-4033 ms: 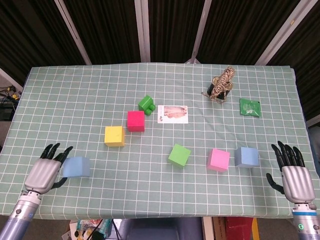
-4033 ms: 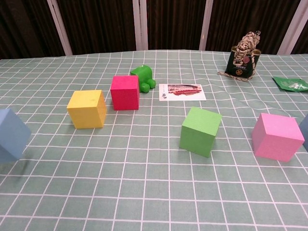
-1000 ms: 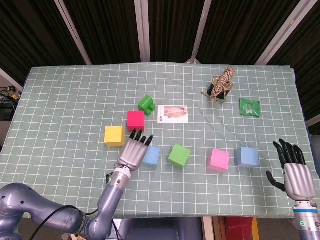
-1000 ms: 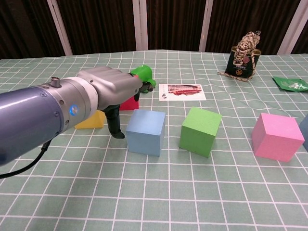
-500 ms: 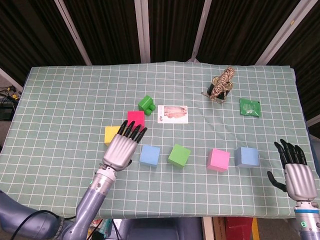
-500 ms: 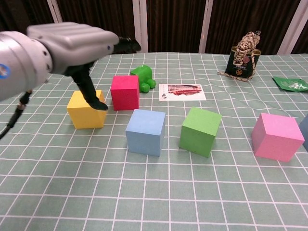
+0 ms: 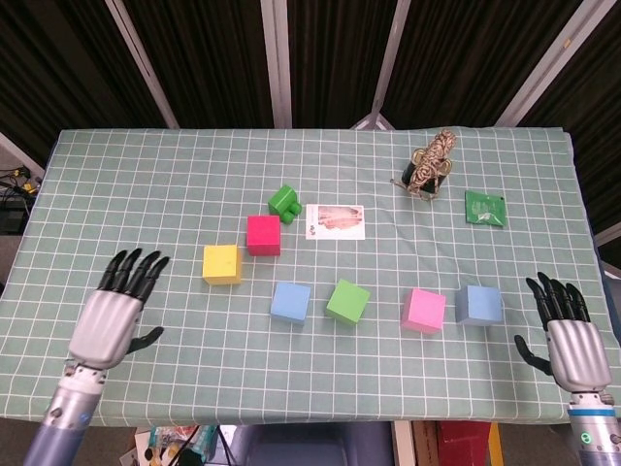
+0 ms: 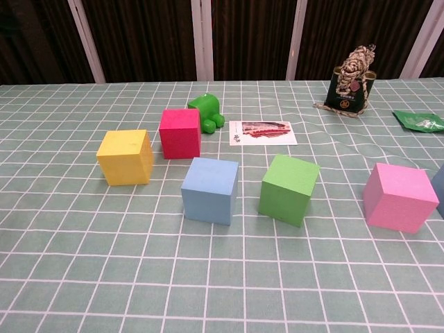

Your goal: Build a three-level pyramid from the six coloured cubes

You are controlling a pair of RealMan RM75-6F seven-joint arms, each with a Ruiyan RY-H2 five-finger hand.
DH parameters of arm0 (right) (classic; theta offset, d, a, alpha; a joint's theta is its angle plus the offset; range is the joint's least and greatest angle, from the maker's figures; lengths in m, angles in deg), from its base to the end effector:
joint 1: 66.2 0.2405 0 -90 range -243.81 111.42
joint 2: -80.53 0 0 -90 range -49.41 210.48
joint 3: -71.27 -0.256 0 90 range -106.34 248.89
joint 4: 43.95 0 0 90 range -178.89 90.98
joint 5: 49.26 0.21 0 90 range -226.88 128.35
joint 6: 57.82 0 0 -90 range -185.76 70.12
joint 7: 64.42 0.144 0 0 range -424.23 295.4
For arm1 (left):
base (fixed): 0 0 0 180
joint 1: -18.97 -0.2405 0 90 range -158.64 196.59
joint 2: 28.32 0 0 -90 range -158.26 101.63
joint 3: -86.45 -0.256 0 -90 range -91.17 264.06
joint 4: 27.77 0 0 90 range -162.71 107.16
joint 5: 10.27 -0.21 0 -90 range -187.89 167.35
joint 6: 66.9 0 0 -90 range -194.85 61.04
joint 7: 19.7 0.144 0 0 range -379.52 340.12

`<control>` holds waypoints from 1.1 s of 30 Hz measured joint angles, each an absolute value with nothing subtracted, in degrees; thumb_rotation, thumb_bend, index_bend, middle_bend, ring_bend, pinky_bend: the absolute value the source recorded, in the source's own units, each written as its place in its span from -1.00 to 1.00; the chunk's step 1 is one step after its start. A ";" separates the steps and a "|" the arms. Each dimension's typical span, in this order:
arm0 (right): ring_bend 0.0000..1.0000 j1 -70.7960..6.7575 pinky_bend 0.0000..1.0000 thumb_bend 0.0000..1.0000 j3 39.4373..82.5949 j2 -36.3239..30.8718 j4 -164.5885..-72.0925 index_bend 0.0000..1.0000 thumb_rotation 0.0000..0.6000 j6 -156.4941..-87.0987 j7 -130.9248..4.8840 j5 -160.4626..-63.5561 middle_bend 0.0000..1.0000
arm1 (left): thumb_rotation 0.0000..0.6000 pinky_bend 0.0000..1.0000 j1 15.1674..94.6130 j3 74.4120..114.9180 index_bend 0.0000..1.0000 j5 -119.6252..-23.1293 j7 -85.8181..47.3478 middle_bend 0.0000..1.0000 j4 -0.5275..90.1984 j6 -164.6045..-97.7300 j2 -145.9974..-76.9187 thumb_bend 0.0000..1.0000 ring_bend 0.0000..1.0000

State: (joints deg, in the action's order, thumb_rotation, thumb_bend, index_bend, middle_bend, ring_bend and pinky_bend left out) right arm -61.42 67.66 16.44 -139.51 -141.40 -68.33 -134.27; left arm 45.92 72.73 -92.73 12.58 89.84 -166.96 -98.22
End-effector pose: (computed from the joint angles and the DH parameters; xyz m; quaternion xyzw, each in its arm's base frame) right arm -0.3023 -0.1823 0.1532 0.5963 -0.3920 0.3794 0.5889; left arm -0.1746 0.1961 0.1161 -0.6630 -0.3038 -0.4228 0.5380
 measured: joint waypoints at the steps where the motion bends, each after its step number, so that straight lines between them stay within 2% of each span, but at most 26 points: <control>1: -1.00 -61.41 -1.00 -0.30 67.64 16.51 -139.61 -1.00 1.00 -141.42 -68.26 -134.32 -1.00 | 1.00 -1.00 44.53 72.20 -1.00 -93.60 10.80 -0.89 88.24 -168.00 -97.92 -0.93 -1.00; 6: -1.00 -61.08 -1.00 -0.30 67.49 17.33 -140.62 -1.00 1.00 -141.51 -67.81 -135.22 -0.98 | 1.00 -1.00 37.38 70.40 -1.00 -97.23 2.13 -0.89 78.49 -172.92 -97.37 -0.93 -1.00; 10: -1.00 -60.36 -1.00 -0.30 67.24 18.37 -142.17 -1.00 1.00 -141.33 -67.43 -136.33 -0.76 | 1.00 -1.00 32.66 70.26 -1.00 -99.91 -3.73 -0.89 69.74 -176.10 -97.96 -0.93 -1.00; 13: -1.00 -59.05 -1.00 -0.30 66.66 19.39 -144.34 -1.00 1.00 -140.02 -66.91 -136.61 -0.73 | 1.00 -1.00 30.44 71.13 -1.00 -101.30 -7.46 -0.89 65.42 -176.99 -98.49 -0.93 -1.00; 19: -1.00 -54.09 -1.00 -0.31 65.36 22.62 -151.84 -1.00 1.00 -132.19 -67.59 -136.22 -0.73 | 1.00 -1.00 29.01 73.56 -1.00 -103.04 -9.91 -0.89 63.18 -174.85 -99.17 -0.93 -1.00; 25: -1.00 -47.21 -1.00 -0.47 63.40 24.66 -160.42 -1.00 1.00 -122.68 -72.11 -132.01 -0.73 | 1.00 -1.00 28.36 75.13 -1.00 -103.36 -11.01 -0.91 62.79 -171.65 -99.15 -0.93 -1.00; 29: -1.00 -44.12 -1.00 -0.55 62.50 23.65 -163.10 -1.00 1.00 -119.50 -77.66 -127.98 -0.73 | 1.00 -1.00 27.97 76.07 -1.00 -103.63 -11.94 -0.92 62.86 -170.53 -98.86 -0.93 -1.00; 33: -1.00 -40.65 -1.00 -0.58 62.14 19.19 -164.36 -1.00 1.00 -117.35 -85.61 -122.76 -0.68 | 1.00 -1.00 27.60 76.89 -1.00 -103.42 -12.96 -0.92 62.99 -168.89 -98.45 -0.93 -1.00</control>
